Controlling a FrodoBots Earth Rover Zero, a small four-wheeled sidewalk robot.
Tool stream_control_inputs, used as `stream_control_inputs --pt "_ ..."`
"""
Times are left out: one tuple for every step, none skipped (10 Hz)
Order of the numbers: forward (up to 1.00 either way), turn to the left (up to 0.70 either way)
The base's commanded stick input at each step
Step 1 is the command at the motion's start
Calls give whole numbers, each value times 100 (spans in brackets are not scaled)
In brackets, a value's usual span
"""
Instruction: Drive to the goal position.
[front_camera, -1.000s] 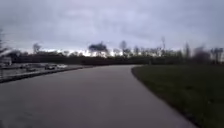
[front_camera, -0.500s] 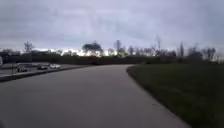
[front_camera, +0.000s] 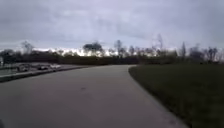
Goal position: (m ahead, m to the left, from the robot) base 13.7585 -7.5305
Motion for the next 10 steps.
stream_control_inputs --pt "100 -9" --pt "100 0" --pt "100 0" --pt "100 0" --pt "100 0" --pt "100 0" --pt "100 0" --pt "100 0" --pt "100 0" --pt "100 0"
